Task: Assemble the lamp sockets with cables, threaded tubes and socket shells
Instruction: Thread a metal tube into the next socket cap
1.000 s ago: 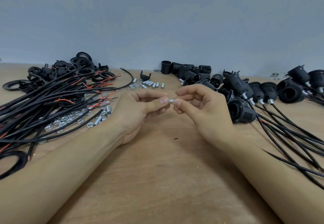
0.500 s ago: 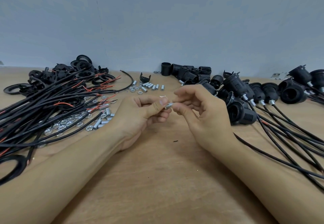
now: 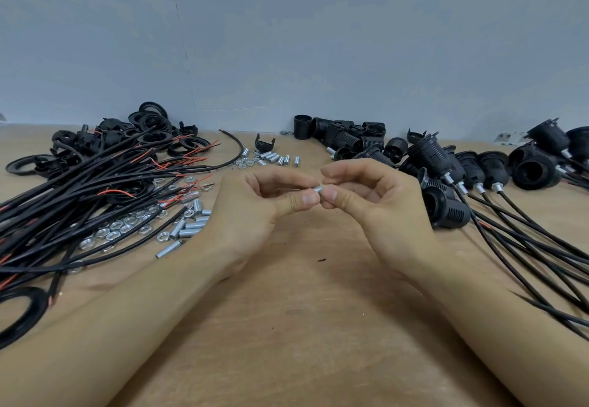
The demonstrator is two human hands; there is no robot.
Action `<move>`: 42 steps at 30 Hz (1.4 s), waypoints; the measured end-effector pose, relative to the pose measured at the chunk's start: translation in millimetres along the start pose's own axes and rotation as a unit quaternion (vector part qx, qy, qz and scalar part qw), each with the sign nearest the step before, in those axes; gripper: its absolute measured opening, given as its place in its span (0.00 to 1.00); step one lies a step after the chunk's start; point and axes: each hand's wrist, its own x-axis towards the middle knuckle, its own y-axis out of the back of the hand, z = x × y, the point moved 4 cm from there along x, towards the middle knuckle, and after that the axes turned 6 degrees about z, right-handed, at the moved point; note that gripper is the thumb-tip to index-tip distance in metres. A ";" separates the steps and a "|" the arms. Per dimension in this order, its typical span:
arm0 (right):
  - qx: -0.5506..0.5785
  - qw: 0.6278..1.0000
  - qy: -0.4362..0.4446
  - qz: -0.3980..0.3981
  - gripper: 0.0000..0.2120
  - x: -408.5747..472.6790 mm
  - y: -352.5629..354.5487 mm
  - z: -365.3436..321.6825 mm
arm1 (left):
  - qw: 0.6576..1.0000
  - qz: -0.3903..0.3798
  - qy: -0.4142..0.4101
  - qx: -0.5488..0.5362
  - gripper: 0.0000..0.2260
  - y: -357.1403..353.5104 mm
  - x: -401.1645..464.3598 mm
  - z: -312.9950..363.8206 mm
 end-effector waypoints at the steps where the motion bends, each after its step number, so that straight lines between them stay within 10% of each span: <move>1: -0.005 1.000 0.005 -0.003 0.11 -0.6 -0.3 -1.1 | 1.000 0.008 -0.003 0.003 0.13 0.8 0.0 0.9; 12: -0.017 0.999 0.043 -0.007 0.06 -2.7 -1.2 -6.0 | 0.997 0.016 -0.063 0.032 0.10 1.5 -2.4 11.7; 24: -0.148 0.973 0.174 -0.014 0.07 -8.4 -3.5 -11.9 | 0.996 -0.005 0.083 -0.031 0.13 -2.7 -4.2 2.8; 34: -0.284 0.883 0.370 -0.055 0.05 -15.4 -9.3 -21.5 | 0.965 -0.020 0.242 -0.096 0.10 -2.9 -4.8 -11.5; 42: -0.112 0.985 0.131 -0.026 0.09 -3.3 -0.8 -7.5 | 0.966 -0.026 0.193 -0.168 0.13 0.3 -0.4 -7.7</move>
